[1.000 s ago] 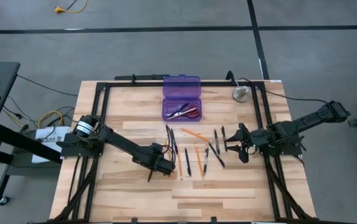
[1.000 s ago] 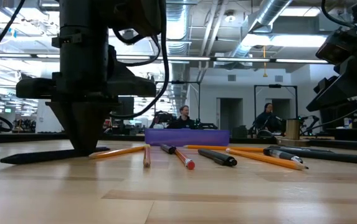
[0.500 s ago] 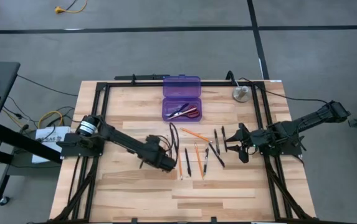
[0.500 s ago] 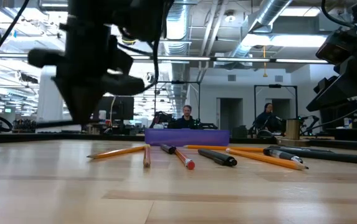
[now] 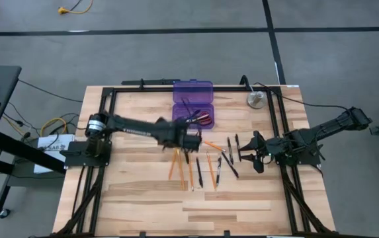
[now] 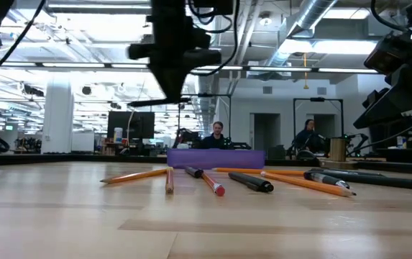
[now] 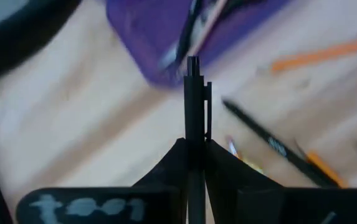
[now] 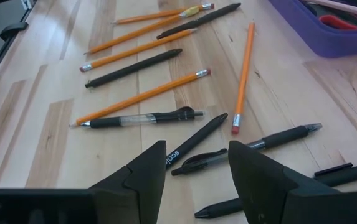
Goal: Pick & place school supplies into a supply box
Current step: Put the black pen into the violet supply box
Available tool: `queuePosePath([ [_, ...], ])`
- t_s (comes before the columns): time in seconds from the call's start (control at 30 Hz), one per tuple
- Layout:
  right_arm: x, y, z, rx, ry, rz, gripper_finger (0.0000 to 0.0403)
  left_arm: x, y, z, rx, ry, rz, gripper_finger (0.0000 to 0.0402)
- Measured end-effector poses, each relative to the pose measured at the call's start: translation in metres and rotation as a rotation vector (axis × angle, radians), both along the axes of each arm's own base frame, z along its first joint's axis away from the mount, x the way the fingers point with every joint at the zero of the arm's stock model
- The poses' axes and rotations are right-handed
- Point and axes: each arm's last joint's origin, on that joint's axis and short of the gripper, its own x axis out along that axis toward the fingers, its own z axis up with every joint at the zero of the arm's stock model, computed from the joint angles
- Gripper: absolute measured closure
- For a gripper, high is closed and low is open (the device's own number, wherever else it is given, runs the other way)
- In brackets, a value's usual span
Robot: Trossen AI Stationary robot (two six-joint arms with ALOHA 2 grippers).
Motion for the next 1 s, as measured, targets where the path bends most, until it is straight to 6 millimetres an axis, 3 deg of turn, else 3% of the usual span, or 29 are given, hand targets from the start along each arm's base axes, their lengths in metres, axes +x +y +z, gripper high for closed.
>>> queuePosePath([
  [0.33,0.000,0.000,0.000,-0.001,0.003,0.000,0.0234,0.029,0.089,0.016,0.034,-0.081,-0.369,0.0380],
  [0.5,0.000,0.000,0.000,-0.001,0.003,0.000,0.0234,0.037,0.122,0.003,0.072,-0.034,-0.528,0.0379],
  [0.8,0.000,0.000,0.000,-0.002,0.004,-0.001,0.0234,0.052,0.146,-0.045,0.048,0.096,-0.667,0.0378],
  [1.0,0.000,0.000,0.000,-0.002,0.004,-0.001,0.0234,0.055,0.147,-0.055,0.014,0.083,-0.689,0.0360],
])
